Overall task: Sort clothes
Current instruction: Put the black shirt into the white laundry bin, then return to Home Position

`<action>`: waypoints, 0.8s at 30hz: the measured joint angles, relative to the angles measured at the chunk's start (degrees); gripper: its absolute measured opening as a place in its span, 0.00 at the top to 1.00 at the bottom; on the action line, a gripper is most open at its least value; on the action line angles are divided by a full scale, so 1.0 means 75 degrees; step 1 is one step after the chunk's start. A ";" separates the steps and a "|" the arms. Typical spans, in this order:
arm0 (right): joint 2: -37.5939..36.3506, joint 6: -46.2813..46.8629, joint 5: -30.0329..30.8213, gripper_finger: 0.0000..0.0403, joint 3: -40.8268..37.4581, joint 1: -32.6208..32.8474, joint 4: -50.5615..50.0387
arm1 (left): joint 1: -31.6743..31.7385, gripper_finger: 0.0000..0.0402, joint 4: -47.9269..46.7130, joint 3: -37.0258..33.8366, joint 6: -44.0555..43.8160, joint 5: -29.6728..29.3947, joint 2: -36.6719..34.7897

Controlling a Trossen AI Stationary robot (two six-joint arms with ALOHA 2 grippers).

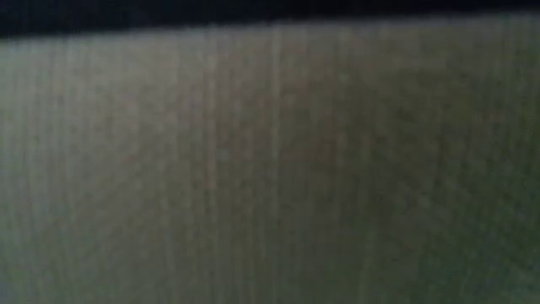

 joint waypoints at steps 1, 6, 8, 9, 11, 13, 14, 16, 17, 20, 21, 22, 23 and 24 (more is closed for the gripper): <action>-0.0004 -0.0019 -0.0002 0.41 0.0227 0.0000 -0.0221 | -0.0002 1.00 0.0000 0.0000 -0.0003 0.0001 0.0000; -0.0235 -0.0035 -0.0006 0.33 0.1285 0.0000 -0.0911 | 0.0000 1.00 0.0003 0.0000 0.0035 0.0026 -0.0003; -0.0495 -0.0169 -0.0051 0.32 0.1540 0.0015 -0.0910 | 0.0000 1.00 0.0003 0.0000 0.0089 0.0303 -0.0023; -0.0659 -0.0279 -0.0117 0.32 0.1629 0.0021 -0.0867 | 0.0000 1.00 0.0003 -0.0003 0.0125 0.0637 -0.0044; -0.1070 -0.0492 -0.0307 0.33 0.1667 0.0081 -0.0589 | 0.0001 1.00 0.0080 -0.0003 0.0235 0.1351 -0.0072; -0.1585 -0.0692 -0.0639 0.35 0.1508 0.0158 -0.0074 | 0.0007 1.00 0.0264 -0.0007 0.0375 0.1897 -0.0073; -0.1865 -0.0815 -0.0851 0.36 0.1353 0.0214 0.0230 | 0.0010 1.00 0.0366 -0.0052 0.0439 0.2088 -0.0061; -0.2459 -0.1013 -0.1365 0.38 0.0917 0.0307 0.0967 | 0.0024 1.00 0.0526 -0.0221 0.0619 0.2412 -0.0064; -0.2770 -0.1070 -0.1592 0.39 0.0631 0.0363 0.1398 | 0.0052 1.00 0.0656 -0.0379 0.0735 0.2550 -0.0073; -0.3717 -0.1113 -0.2060 0.43 -0.0405 0.0525 0.2767 | 0.0267 1.00 0.1399 -0.1206 0.1088 0.3196 -0.0257; -0.4013 -0.1072 -0.2096 0.44 -0.0808 0.0587 0.3182 | 0.0410 1.00 0.1775 -0.1608 0.1186 0.3540 -0.0397; -0.4304 -0.1027 -0.2098 0.45 -0.1220 0.0653 0.3577 | 0.0591 1.00 0.2241 -0.2090 0.1244 0.3910 -0.0564; -0.4572 -0.0964 -0.2101 0.47 -0.1647 0.0727 0.3911 | 0.0794 1.00 0.2761 -0.2632 0.1267 0.4313 -0.0776; -0.4833 -0.0855 -0.2104 0.48 -0.2099 0.0793 0.4291 | 0.1022 1.00 0.3319 -0.3250 0.1265 0.4710 -0.1032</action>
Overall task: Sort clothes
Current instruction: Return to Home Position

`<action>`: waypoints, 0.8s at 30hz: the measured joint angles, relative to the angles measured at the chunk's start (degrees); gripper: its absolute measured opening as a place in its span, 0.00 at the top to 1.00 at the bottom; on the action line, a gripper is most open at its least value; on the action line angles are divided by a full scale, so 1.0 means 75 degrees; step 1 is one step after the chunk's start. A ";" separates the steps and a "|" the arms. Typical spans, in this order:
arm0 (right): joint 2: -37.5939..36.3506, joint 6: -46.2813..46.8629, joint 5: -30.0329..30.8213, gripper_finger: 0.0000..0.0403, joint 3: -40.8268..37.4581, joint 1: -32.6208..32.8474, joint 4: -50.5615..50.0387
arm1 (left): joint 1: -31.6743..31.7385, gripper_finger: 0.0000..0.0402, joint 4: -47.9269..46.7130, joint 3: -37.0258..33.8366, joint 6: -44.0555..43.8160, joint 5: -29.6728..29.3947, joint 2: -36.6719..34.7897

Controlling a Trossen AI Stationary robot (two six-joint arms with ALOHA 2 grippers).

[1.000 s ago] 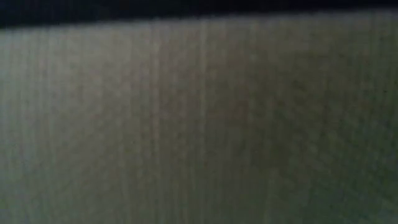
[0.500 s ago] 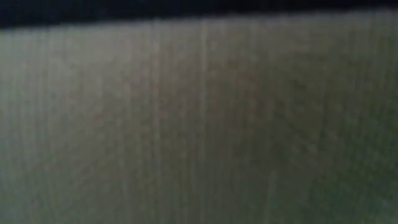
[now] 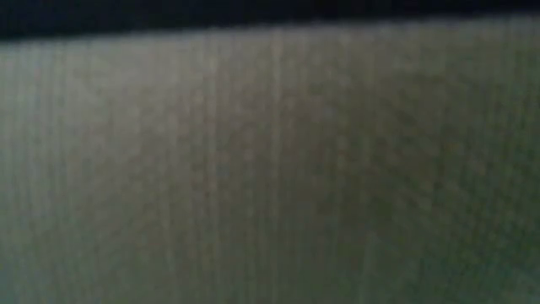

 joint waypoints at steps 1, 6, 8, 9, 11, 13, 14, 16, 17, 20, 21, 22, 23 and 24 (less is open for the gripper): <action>-0.0223 0.0086 0.0002 0.49 -0.0438 0.0068 0.0347 | 0.0241 1.00 0.0597 -0.0644 -0.0015 0.0423 -0.0262; -0.1034 0.1049 0.0006 0.54 -0.2202 0.0315 0.1237 | 0.1257 1.00 0.3823 -0.3818 -0.1052 0.0951 -0.1467; -0.1228 0.1586 0.0017 0.55 -0.2544 0.0319 0.1274 | 0.1366 1.00 0.4438 -0.4672 -0.2076 0.0762 -0.1770; -0.1322 0.1873 0.0017 0.56 -0.2673 0.0315 0.1262 | 0.1395 1.00 0.4669 -0.5043 -0.2498 0.0715 -0.1871; -0.1462 0.2310 0.0082 0.57 -0.2891 0.0306 0.1075 | 0.1397 1.00 0.4797 -0.5676 -0.3037 0.0698 -0.2006; -0.1506 0.2526 0.0119 0.58 -0.2981 0.0309 0.0903 | 0.1399 1.00 0.4761 -0.6214 -0.2858 0.0667 -0.2023; -0.1517 0.2662 0.0112 0.59 -0.2989 0.0309 0.0711 | 0.1403 1.00 0.4808 -0.6429 -0.2486 0.0552 -0.1980; -0.1600 0.2707 -0.0028 0.59 -0.3034 0.0352 0.0299 | 0.1426 1.00 0.4850 -0.6758 -0.1809 0.0207 -0.1924; -0.1674 0.2392 -0.0112 0.59 -0.3102 0.0404 0.0266 | 0.1402 1.00 0.4872 -0.6880 -0.1806 0.0199 -0.1894; -0.2025 0.1131 -0.0129 0.59 -0.3468 0.0585 0.0715 | 0.1329 1.00 0.4936 -0.7160 -0.1199 0.0508 -0.1879; -0.2147 0.0804 -0.0195 0.59 -0.3606 0.0595 0.0918 | 0.1329 1.00 0.4950 -0.7180 -0.1146 0.0576 -0.1882; -0.2299 0.0599 -0.0207 0.59 -0.3762 0.0590 0.1057 | 0.1352 1.00 0.5028 -0.7180 -0.1111 0.0576 -0.1910; -0.2460 0.0489 -0.0204 0.58 -0.3966 0.0577 0.1177 | 0.1393 1.00 0.5125 -0.7180 -0.1028 0.0568 -0.1986; -0.2626 0.0403 -0.0198 0.58 -0.4167 0.0577 0.1343 | 0.1430 1.00 0.5258 -0.7180 -0.0862 0.0565 -0.2085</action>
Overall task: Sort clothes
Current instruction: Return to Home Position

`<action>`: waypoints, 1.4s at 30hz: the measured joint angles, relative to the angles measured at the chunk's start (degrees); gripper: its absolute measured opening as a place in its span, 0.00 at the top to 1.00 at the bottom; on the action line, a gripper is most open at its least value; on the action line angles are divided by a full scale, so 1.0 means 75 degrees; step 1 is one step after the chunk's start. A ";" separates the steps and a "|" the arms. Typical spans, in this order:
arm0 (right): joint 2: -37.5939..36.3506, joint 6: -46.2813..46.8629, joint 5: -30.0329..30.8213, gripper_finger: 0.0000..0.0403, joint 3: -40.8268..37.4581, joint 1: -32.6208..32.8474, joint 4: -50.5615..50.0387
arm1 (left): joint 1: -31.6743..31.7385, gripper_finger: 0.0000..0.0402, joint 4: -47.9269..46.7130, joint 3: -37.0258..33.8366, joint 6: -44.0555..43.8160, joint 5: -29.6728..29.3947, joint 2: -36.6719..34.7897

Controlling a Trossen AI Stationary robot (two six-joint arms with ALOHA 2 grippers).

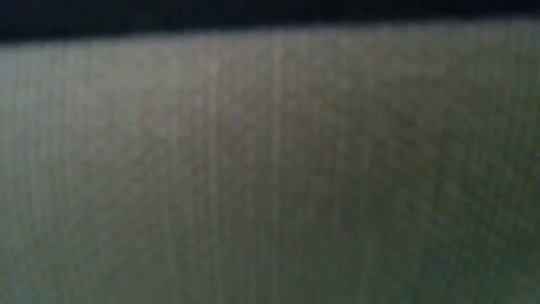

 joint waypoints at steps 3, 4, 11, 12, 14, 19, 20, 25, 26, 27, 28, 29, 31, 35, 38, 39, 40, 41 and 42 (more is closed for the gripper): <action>-0.0561 -0.0084 -0.0236 0.58 -0.0759 -0.0052 0.0860 | 0.0027 1.00 0.0356 -0.0022 0.0548 -0.0001 -0.0358; -0.0748 0.0025 -0.0445 0.58 -0.1013 -0.0088 0.1215 | 0.0055 1.00 0.0353 -0.0033 0.0681 0.0016 -0.0495; -0.2061 0.0680 -0.1819 0.58 -0.2053 -0.0446 0.1992 | 0.0275 1.00 -0.0305 -0.0280 0.0809 0.0003 -0.2018; -0.2245 0.0678 -0.1851 0.58 -0.2136 -0.0456 0.1990 | 0.0275 1.00 -0.0298 -0.0428 0.0773 0.0010 -0.2264; -0.2578 0.0620 -0.1856 0.58 -0.2297 -0.0458 0.2022 | 0.0281 1.00 -0.0276 -0.0770 0.0670 0.0011 -0.2688; -0.3141 0.0565 -0.1752 0.62 -0.2810 -0.0455 0.2513 | 0.0281 1.00 0.0638 -0.2004 0.0284 0.0014 -0.3565; -0.3225 0.0623 -0.1742 0.63 -0.2930 -0.0455 0.2704 | 0.0281 1.00 0.0956 -0.2275 0.0200 0.0013 -0.3712; -0.3574 0.1017 -0.1714 0.64 -0.3685 -0.0455 0.3598 | 0.0281 1.00 0.1660 -0.3364 0.0067 0.0012 -0.4220; -0.3650 0.1118 -0.1622 0.64 -0.3817 -0.0455 0.3577 | 0.0281 1.00 0.1670 -0.3508 0.0007 0.0002 -0.4297; -0.3728 0.1348 -0.1477 0.64 -0.3927 -0.0455 0.3478 | 0.0281 1.00 0.1693 -0.3625 -0.0079 -0.0022 -0.4373; -0.3794 0.1635 -0.1325 0.64 -0.4027 -0.0455 0.3377 | 0.0281 1.00 0.1720 -0.3727 -0.0215 -0.0035 -0.4446; -0.3848 0.1928 -0.1228 0.63 -0.4090 -0.0455 0.3162 | 0.0281 1.00 0.1762 -0.3825 -0.0347 -0.0042 -0.4519; -0.3997 0.2543 -0.1131 0.63 -0.4140 -0.0455 0.2289 | 0.0281 1.00 0.1786 -0.3963 -0.0523 -0.0062 -0.4627; -0.4162 0.2755 -0.1325 0.63 -0.4563 -0.0411 0.2068 | 0.0281 1.00 0.1769 -0.4144 -0.0356 -0.0063 -0.4718; -0.4338 0.2107 -0.1704 0.62 -0.4931 -0.0398 0.3206 | 0.0281 1.00 0.1798 -0.4333 -0.0040 -0.0062 -0.4822; -0.4406 0.1978 -0.1726 0.61 -0.5050 -0.0401 0.3531 | 0.0281 1.00 0.1788 -0.4424 0.0013 -0.0065 -0.4869; -0.4468 0.1848 -0.1723 0.61 -0.5167 -0.0402 0.3837 | 0.0281 1.00 0.1761 -0.4520 0.0028 -0.0065 -0.4921; -0.4553 0.1734 -0.1723 0.60 -0.5282 -0.0402 0.4083 | 0.0281 1.00 0.1761 -0.4594 0.0031 -0.0065 -0.4971; -0.4648 0.1584 -0.1722 0.59 -0.5405 -0.0402 0.4260 | 0.0281 1.00 0.1778 -0.4671 0.0026 -0.0066 -0.5020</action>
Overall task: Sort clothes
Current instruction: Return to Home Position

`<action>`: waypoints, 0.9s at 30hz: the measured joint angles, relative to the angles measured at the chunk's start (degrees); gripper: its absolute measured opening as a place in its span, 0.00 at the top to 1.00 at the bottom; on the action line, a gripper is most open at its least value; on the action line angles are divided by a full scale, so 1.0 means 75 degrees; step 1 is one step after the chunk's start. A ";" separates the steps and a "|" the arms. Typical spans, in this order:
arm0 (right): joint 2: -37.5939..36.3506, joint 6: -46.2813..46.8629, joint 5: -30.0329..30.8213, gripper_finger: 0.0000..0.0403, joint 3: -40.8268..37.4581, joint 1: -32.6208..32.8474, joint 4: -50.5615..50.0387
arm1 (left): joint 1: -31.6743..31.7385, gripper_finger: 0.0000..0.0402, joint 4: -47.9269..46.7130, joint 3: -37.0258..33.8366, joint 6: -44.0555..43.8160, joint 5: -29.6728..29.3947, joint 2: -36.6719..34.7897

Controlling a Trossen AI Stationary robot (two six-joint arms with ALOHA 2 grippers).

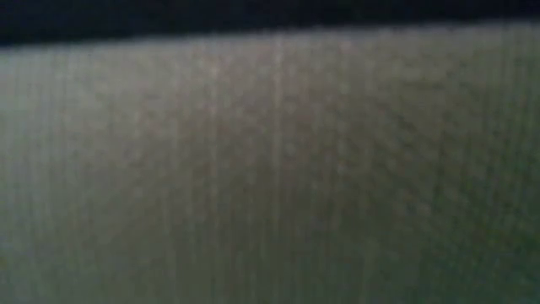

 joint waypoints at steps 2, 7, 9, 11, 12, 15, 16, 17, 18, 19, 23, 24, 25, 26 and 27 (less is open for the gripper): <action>-0.0152 -0.0199 -0.0006 0.58 -0.0217 0.0000 0.0082 | 0.0000 1.00 0.0005 -0.0161 0.0000 -0.0099 -0.0105; -0.0591 -0.0504 -0.0141 0.58 -0.0958 0.0000 0.0355 | 0.0000 1.00 -0.0080 -0.0447 0.0043 -0.0281 -0.0209; -0.0756 -0.0507 -0.0164 0.58 -0.1345 0.0000 0.0901 | 0.0000 1.00 -0.0101 -0.0493 0.0043 -0.0281 -0.0171; -0.0916 -0.0500 -0.0215 0.58 -0.1734 0.0000 0.1449 | 0.0000 1.00 -0.0140 -0.0505 0.0040 -0.0281 -0.0095; -0.0992 -0.0500 -0.0224 0.58 -0.1905 0.0000 0.1654 | 0.0000 1.00 -0.0138 -0.0505 0.0040 -0.0280 -0.0054; -0.1192 -0.0576 -0.0213 0.58 -0.2307 0.0000 0.1839 | 0.0000 1.00 -0.0138 -0.0505 0.0039 -0.0278 0.0081; -0.1251 -0.0616 -0.0210 0.58 -0.2421 0.0000 0.1861 | 0.0000 1.00 -0.0136 -0.0505 0.0037 -0.0278 0.0132; -0.1304 -0.0671 -0.0207 0.57 -0.2523 0.0000 0.1883 | 0.0000 1.00 -0.0138 -0.0505 0.0037 -0.0279 0.0179; -0.1353 -0.0716 -0.0204 0.57 -0.2611 0.0000 0.1911 | 0.0000 1.00 -0.0136 -0.0505 0.0037 -0.0278 0.0229; -0.1397 -0.0750 -0.0204 0.57 -0.2705 0.0000 0.1972 | 0.0000 1.00 -0.0135 -0.0505 0.0037 -0.0278 0.0278; -0.1513 -0.0814 -0.0204 0.58 -0.3122 0.0000 0.2632 | 0.0000 1.00 -0.0138 -0.0505 0.0034 -0.0278 0.0481; -0.1514 -0.0855 -0.0174 0.58 -0.3127 0.0000 0.2723 | 0.0000 1.00 -0.0137 -0.0505 0.0034 -0.0278 0.0535; -0.1514 -0.0934 -0.0158 0.59 -0.3127 0.0000 0.2712 | 0.0000 1.00 -0.0137 -0.0505 0.0034 -0.0278 0.0585; -0.1493 -0.0986 -0.0138 0.59 -0.3127 0.0000 0.2723 | 0.0000 1.00 -0.0137 -0.0505 0.0034 -0.0278 0.0637; -0.1480 -0.1036 -0.0121 0.60 -0.3127 0.0000 0.2687 | 0.0000 1.00 -0.0138 -0.0505 0.0034 -0.0278 0.0689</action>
